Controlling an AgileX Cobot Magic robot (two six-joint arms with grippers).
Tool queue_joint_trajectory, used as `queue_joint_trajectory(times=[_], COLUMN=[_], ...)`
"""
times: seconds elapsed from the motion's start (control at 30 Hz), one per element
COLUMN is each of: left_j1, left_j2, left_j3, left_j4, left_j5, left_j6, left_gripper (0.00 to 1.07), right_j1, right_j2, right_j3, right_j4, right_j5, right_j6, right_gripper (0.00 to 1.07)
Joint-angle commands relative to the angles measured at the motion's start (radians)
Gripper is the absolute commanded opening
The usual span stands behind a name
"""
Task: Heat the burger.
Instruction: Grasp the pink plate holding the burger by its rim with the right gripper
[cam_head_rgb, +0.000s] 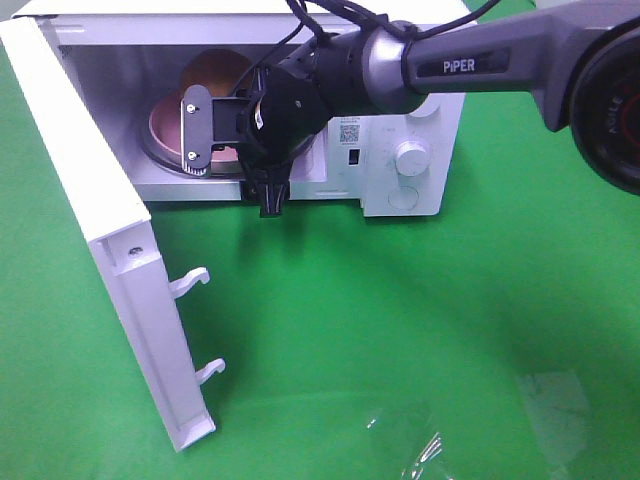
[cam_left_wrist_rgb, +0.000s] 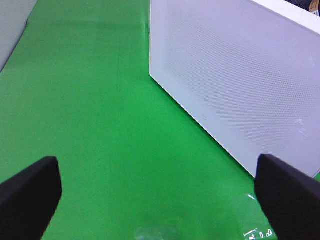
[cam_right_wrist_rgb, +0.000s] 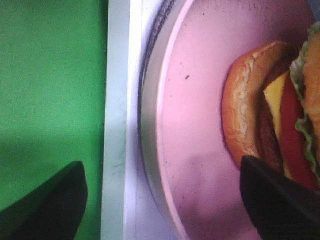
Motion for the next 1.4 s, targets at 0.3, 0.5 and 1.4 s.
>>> queue_joint_trajectory(times=[0.3,0.5,1.4], left_j1=[0.002,0.002,0.002], left_j2=[-0.017,-0.017,-0.017], left_j3=[0.001,0.001,0.001], left_j4=[-0.007,-0.007,-0.007], left_j5=[-0.003,-0.003,-0.003], left_j6=[-0.005,-0.005,-0.005], left_gripper=[0.97,0.97,0.97], right_j1=[-0.001,-0.007,-0.007], right_j2=[0.061,0.061,0.061], right_j3=[-0.065,-0.065,-0.065], right_j4=[0.117,0.141,0.186], right_j5=[-0.007,-0.004,0.002], right_j6=[-0.050,-0.056,-0.041], right_gripper=[0.78,0.75,0.00])
